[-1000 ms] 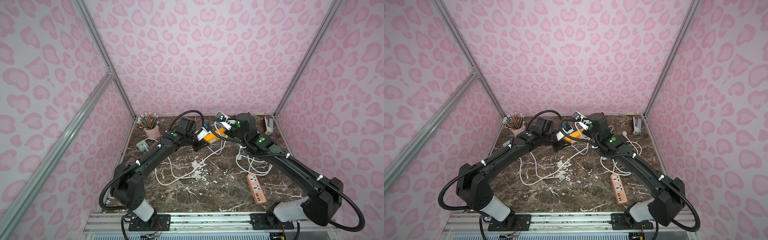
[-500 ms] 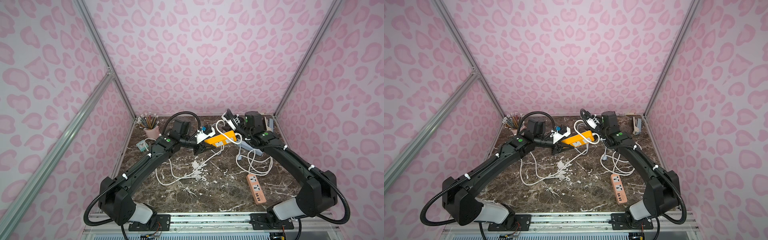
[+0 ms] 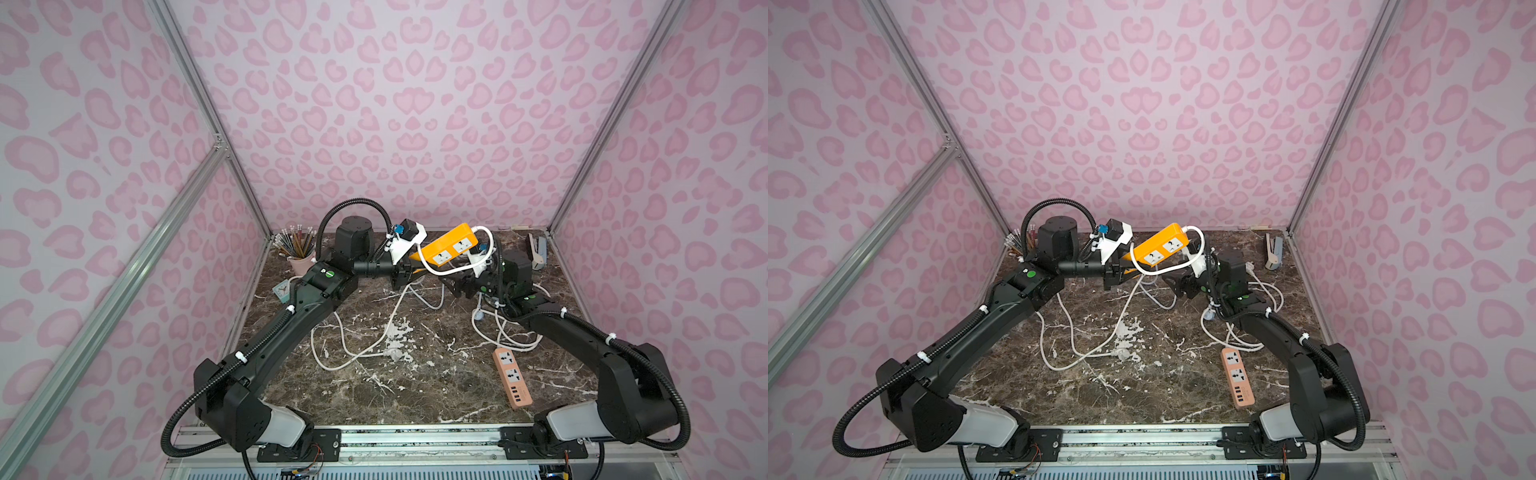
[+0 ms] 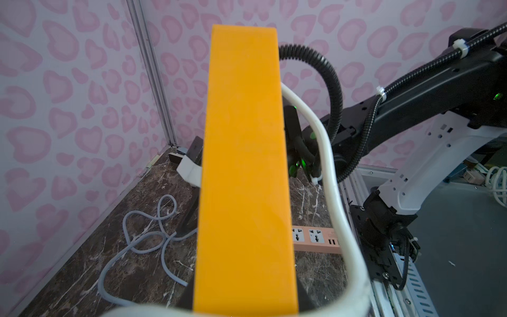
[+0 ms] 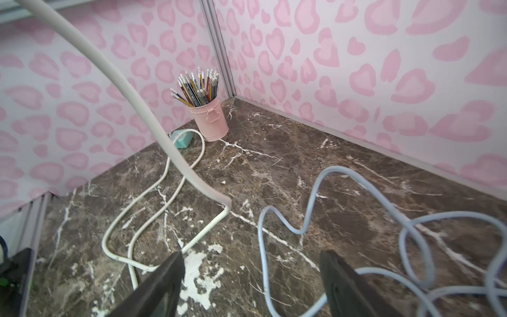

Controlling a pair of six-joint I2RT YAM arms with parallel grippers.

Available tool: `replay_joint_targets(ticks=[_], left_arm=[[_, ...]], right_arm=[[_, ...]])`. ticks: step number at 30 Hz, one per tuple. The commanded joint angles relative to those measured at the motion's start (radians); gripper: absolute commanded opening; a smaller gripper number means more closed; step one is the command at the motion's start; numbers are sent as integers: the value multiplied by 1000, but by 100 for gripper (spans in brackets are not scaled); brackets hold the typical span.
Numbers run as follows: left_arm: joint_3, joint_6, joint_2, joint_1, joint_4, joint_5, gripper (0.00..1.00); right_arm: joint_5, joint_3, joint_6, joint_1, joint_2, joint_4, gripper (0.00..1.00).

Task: Wrap the cord around the power strip
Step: Wrap the power cord around the power strip.

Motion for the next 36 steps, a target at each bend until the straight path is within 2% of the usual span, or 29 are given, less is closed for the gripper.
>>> replay_joint_targets(ticks=[1,3,4,8,11,17,19,20,22,24,25,27,29,32,36], left_arm=[[46,-53,25,0,-13,-19,3],[80,-70,48,0,-60,-32,3],[93,-94,57,0,-70,-35,3],[115,-184,65,-1,-46,0,3],[106,-250,49,-3,10,30,3],[71,-316,17,-7,78,53,3],[57,-340,12,-7,105,64,3],[54,-348,9,-7,116,70,3],[60,-356,-1,-2,112,71,3],[70,-347,-19,18,76,69,3],[67,-342,-30,36,57,71,3],[43,-335,-57,76,45,61,3],[12,-350,-78,120,75,54,3],[15,-365,-82,159,114,42,3],[66,-349,-52,184,92,-41,3]], right_arm=[[9,-75,223,29,23,313,85],[21,-152,297,59,35,465,86],[22,-179,326,79,47,537,91],[139,-193,384,141,130,658,94],[213,-157,421,164,211,727,95],[379,19,366,231,334,697,94],[434,86,369,243,392,717,86],[451,109,366,244,417,721,77],[524,144,362,244,432,682,37],[591,100,343,232,400,714,13],[612,71,327,222,372,725,5],[626,43,307,191,318,681,0],[609,16,273,171,267,631,0],[628,-22,164,171,189,520,0],[698,-70,7,191,75,390,0]])
